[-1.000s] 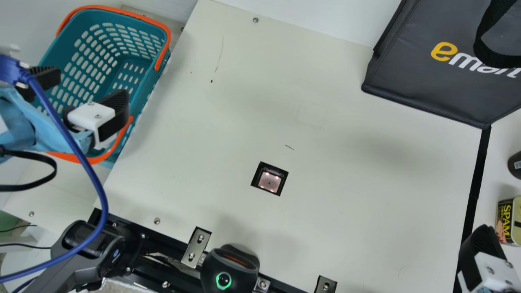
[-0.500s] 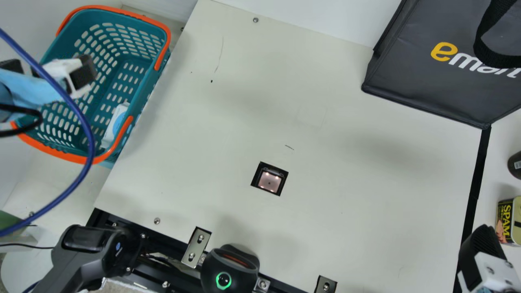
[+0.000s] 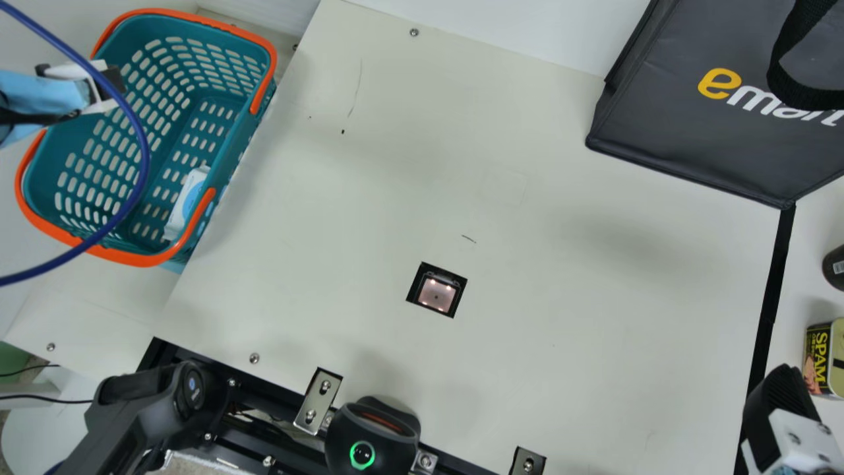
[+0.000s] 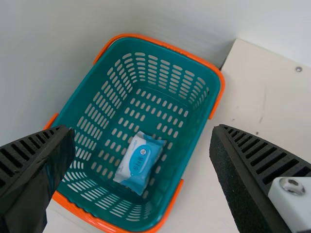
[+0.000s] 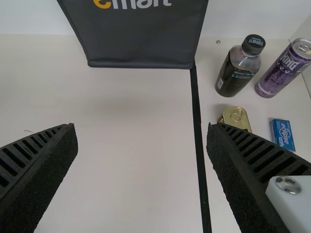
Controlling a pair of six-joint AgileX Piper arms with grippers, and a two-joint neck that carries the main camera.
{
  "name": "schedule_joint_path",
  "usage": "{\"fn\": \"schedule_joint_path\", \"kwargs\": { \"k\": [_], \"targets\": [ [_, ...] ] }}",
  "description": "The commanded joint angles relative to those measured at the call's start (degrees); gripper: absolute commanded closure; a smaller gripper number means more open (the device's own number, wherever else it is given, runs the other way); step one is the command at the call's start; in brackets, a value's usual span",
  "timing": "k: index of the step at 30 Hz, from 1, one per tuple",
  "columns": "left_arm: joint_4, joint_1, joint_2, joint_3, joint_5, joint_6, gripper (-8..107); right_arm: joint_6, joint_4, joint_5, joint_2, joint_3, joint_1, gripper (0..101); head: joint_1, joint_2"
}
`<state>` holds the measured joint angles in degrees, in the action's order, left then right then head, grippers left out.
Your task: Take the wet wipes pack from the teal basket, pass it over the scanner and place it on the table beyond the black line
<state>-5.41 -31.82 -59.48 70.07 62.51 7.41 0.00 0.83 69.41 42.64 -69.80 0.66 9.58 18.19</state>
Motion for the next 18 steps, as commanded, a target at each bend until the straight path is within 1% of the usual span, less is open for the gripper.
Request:
{"fn": "schedule_joint_path", "kwargs": {
  "k": [1,5,9,18],
  "targets": [
    [-1.5,-2.3,-2.6,-0.1,-0.9,6.6,9,0.0,0.0,0.0,0.0,0.0,0.0,6,-1.7,0.2],
    [-4.1,-4.9,-6.7,0.2,-2.1,12.8,9,0.0,0.0,0.0,0.0,0.0,0.0,6,-1.7,0.2],
    [-5.8,-6.1,-10.7,0.7,-3.1,17.3,9,0.0,0.0,0.0,0.0,0.0,0.0,6,-1.7,0.2],
    [-5.8,-4.5,-19.2,1.4,-6.5,21.0,9,0.0,0.0,0.0,0.0,0.0,0.0,6,-1.7,0.2]
  ]
}}
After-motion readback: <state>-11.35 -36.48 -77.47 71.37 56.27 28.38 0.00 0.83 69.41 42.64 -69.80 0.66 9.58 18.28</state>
